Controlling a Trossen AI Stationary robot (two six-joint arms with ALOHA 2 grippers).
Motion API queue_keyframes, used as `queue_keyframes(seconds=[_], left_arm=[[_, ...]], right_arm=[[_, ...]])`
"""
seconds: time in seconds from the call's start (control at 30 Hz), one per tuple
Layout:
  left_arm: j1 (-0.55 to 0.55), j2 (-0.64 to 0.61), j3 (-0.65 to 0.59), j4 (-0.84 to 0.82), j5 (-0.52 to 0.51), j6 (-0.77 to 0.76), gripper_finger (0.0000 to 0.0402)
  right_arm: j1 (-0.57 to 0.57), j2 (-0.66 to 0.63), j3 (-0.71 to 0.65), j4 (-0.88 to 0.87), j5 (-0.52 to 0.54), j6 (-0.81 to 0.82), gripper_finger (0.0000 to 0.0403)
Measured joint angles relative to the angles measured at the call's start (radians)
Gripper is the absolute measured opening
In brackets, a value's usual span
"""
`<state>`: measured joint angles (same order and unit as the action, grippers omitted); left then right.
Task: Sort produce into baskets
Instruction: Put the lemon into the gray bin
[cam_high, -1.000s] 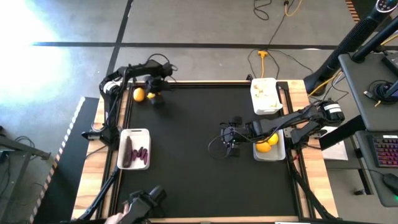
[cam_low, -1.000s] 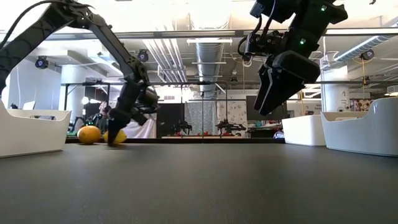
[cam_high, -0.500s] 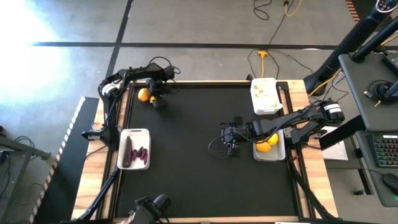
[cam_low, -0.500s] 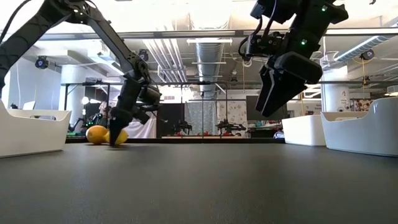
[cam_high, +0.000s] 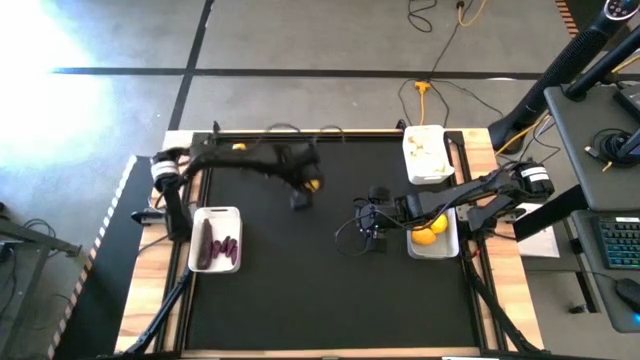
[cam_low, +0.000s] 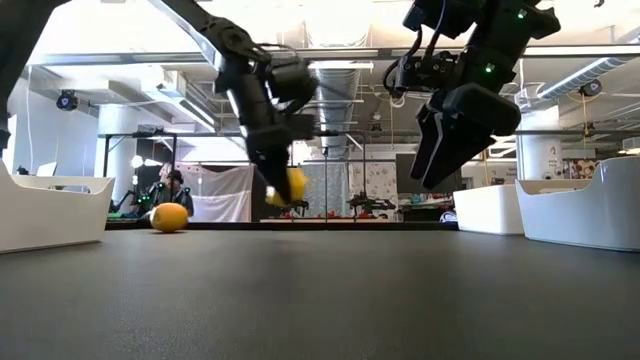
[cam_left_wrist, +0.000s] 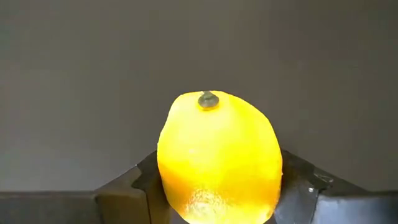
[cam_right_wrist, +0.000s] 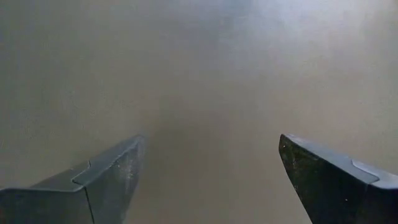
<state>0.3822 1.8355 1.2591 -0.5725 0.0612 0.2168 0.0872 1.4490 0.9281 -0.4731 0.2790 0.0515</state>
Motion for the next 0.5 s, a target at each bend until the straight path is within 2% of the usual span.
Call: queue_keyframes(seconds=[0.13, 0.33, 0.5], left_arm=[[-0.119, 0.0, -0.089, 0.238, -0.003, -0.093, 0.0188], [-0.22, 0.005, -0.188, 0.492, -0.01, -0.207, 0.0192], [-0.262, 0.032, -0.229, 0.595, -0.029, -0.256, 0.0209]], right_arm=[[0.007, 0.007, -0.016, 0.05, -0.03, 0.0, 0.0364], [0.017, 0.045, -0.031, 0.176, -0.088, 0.006, 0.0364], [0.015, 0.108, -0.034, 0.289, -0.105, -0.011, 0.0364]])
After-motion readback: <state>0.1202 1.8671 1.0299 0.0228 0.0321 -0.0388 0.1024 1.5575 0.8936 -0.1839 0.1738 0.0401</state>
